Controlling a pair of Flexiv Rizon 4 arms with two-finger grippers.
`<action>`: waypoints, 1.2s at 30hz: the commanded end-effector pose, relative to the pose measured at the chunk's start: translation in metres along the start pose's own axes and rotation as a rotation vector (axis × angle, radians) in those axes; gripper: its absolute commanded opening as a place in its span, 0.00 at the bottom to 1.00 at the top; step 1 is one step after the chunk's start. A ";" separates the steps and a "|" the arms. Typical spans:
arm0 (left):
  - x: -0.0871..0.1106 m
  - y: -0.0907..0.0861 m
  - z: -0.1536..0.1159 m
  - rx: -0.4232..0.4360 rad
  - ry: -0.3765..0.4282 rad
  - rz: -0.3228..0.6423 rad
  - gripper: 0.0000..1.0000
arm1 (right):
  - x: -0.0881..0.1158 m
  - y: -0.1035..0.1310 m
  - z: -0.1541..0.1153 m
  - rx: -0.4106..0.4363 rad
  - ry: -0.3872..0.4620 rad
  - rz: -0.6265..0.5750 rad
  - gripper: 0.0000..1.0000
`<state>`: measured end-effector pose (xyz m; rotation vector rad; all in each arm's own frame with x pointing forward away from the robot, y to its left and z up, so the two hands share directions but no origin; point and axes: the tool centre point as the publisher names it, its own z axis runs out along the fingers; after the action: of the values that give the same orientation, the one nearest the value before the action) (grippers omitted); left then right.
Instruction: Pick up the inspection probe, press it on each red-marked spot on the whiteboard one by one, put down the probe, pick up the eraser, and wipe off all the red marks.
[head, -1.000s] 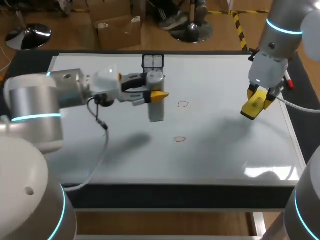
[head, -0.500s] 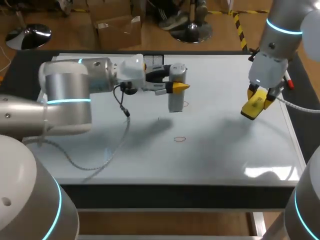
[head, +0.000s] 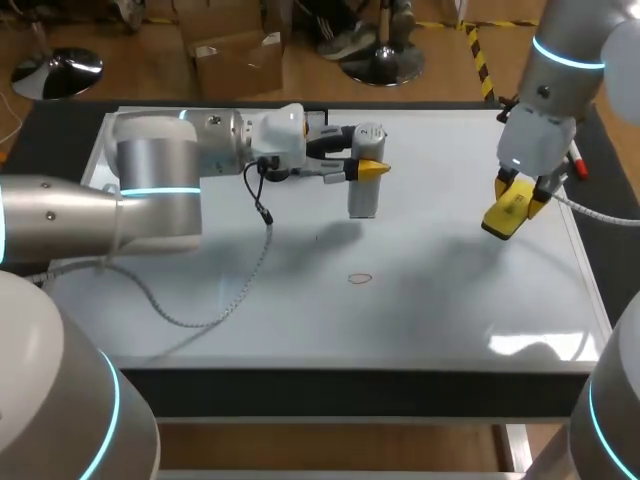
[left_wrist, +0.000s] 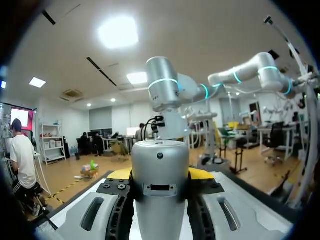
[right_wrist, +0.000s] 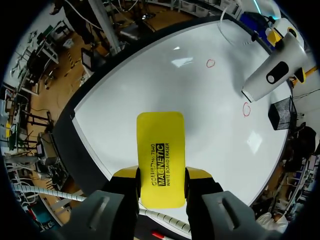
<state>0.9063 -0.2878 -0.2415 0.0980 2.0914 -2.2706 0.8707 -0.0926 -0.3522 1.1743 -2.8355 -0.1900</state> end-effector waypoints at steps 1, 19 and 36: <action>-0.010 0.009 0.004 0.011 0.028 -0.005 0.00 | 0.000 -0.001 0.000 0.002 0.003 -0.002 0.00; -0.024 0.021 0.008 0.006 0.017 -0.007 0.00 | 0.000 -0.001 0.000 0.002 0.003 -0.002 0.00; -0.032 0.030 0.009 -0.006 0.007 -0.014 0.00 | 0.000 -0.001 0.000 0.002 0.003 -0.002 0.00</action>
<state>0.9392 -0.3003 -0.2683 0.0889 2.1054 -2.2737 0.8707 -0.0925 -0.3522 1.1743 -2.8354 -0.1897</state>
